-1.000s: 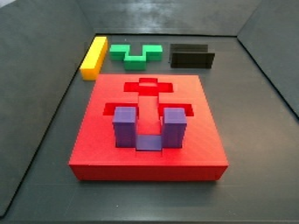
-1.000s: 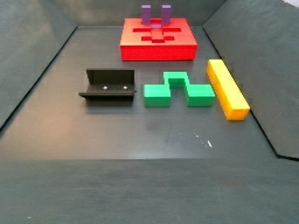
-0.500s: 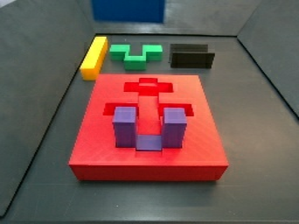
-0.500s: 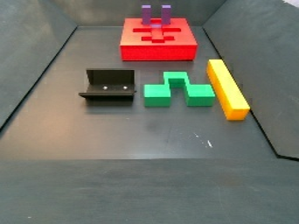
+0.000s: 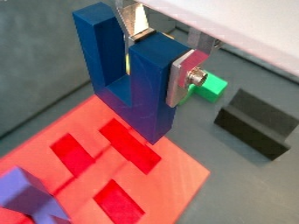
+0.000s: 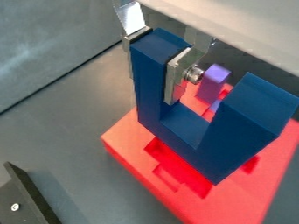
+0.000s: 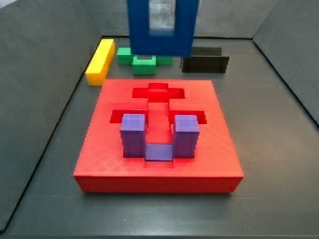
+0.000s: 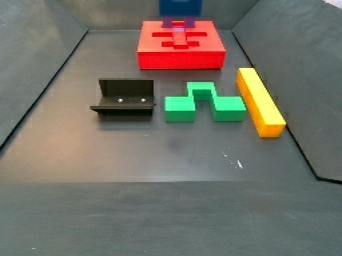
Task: Pick up the blue object. Move up. Move to above the board. Insert the blue object.
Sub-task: Insert the blue object.
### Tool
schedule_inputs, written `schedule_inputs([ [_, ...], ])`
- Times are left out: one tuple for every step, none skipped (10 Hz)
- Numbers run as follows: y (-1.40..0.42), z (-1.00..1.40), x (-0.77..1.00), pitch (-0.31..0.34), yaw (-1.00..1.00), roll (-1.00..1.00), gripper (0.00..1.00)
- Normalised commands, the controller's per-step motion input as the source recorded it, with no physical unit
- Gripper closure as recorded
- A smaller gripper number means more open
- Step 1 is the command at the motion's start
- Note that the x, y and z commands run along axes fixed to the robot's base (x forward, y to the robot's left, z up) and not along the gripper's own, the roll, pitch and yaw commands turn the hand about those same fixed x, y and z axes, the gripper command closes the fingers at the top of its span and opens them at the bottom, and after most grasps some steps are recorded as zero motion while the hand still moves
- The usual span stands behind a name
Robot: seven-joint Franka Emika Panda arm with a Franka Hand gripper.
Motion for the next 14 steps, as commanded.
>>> schedule_inputs([
  [0.00,-0.76,0.59,-0.081,0.11,0.16,1.00],
  [-0.02,-0.45,0.42,-0.124,0.09,0.34,1.00],
  [-0.09,-0.33,0.03,-0.053,0.09,0.47,1.00],
  [-0.13,-0.25,0.00,-0.034,0.13,0.43,1.00],
  [-0.10,-0.08,-0.01,-0.040,0.18,0.31,1.00],
  [-0.13,0.00,-0.03,-0.049,0.03,0.11,1.00],
  [-0.11,-0.05,-0.10,-0.119,0.01,-0.01,1.00],
  [-0.03,0.00,-0.09,-0.126,0.10,-0.13,1.00],
  [-0.01,0.00,-0.03,-0.090,0.20,-0.23,1.00],
  [0.00,-0.09,-0.05,-0.067,0.13,-0.25,1.00],
  [0.00,-0.16,-0.23,-0.089,0.11,-0.36,1.00],
  [0.00,-0.25,-0.11,-0.084,0.16,-0.32,1.00],
  [0.00,-0.35,-0.13,-0.073,0.13,-0.15,1.00],
  [0.00,-0.48,-0.20,-0.089,0.02,0.00,1.00],
])
